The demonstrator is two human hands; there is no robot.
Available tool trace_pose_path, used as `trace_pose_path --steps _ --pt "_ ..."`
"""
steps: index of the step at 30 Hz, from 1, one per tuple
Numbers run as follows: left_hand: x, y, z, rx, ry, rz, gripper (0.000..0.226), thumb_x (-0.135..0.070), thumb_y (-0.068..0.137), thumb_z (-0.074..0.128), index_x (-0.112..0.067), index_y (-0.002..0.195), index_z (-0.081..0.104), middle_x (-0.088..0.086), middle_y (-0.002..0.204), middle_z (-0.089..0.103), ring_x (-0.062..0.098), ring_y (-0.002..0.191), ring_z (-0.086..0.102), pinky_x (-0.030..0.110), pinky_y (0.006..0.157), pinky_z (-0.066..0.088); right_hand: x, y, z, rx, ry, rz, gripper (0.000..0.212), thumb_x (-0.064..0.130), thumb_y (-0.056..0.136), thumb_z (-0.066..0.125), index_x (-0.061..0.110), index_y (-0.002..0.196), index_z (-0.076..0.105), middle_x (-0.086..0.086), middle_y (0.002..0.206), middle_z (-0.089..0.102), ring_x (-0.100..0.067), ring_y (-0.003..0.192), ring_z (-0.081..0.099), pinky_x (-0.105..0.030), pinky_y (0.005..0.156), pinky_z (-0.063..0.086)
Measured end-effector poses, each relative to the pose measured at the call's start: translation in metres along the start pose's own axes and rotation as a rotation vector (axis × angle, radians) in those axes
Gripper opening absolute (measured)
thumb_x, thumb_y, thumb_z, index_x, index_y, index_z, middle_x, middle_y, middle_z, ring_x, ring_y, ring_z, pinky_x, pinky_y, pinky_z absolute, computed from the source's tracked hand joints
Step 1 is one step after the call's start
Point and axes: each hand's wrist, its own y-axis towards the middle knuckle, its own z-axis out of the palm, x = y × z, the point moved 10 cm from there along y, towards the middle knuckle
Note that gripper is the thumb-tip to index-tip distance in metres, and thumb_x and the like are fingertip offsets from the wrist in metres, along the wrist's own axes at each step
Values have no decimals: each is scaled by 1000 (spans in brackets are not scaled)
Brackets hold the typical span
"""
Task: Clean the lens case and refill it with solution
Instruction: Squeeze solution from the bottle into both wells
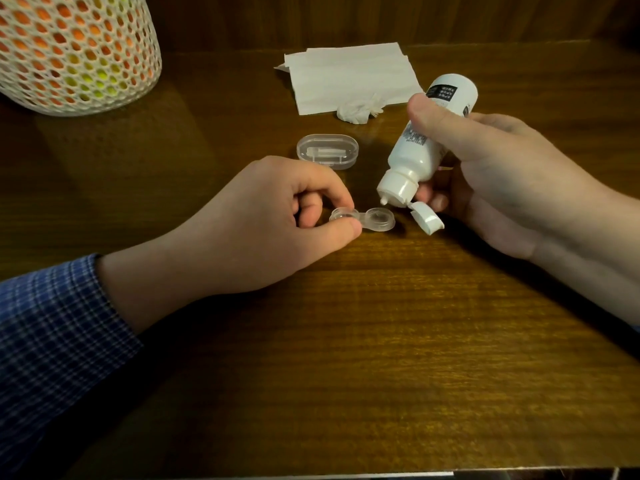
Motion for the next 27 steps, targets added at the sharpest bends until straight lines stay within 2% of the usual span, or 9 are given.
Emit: trace_pose_path --steps 6,11,18,23,27 --pt "0 0 0 -2 -15 -2 26 -50 83 63 -34 99 73 0 69 62 21 64 59 25 62 50 -4 3 -3 -32 73 57 41 47 93 68 8 102 61 1 58 68 -10 48 57 -22 43 46" --pt "-1 0 0 -1 -32 -7 25 -51 83 62 -34 97 73 4 66 62 25 61 58 26 57 48 -3 1 -3 -33 47 57 39 47 93 67 9 101 62 1 58 69 -9 48 58 -20 42 46" --pt "0 0 0 -10 -19 -3 22 -49 83 64 -34 96 73 1 66 62 23 63 60 31 60 50 0 -1 1 -6 -36 0 31 43 96 65 12 96 64 2 59 69 -9 46 57 -19 41 44" --pt "0 -1 -1 -22 19 3 20 -44 83 68 -33 98 73 -2 65 63 18 65 61 17 63 50 3 -1 2 -1 -75 -46 24 40 97 64 16 100 64 6 62 71 -8 47 56 -18 41 43" --pt "0 0 -2 -28 31 4 20 -45 83 68 -32 98 73 -3 65 63 20 66 61 21 63 50 2 -2 3 7 -84 -48 21 40 97 64 19 101 64 7 63 72 -7 49 57 -18 43 44"
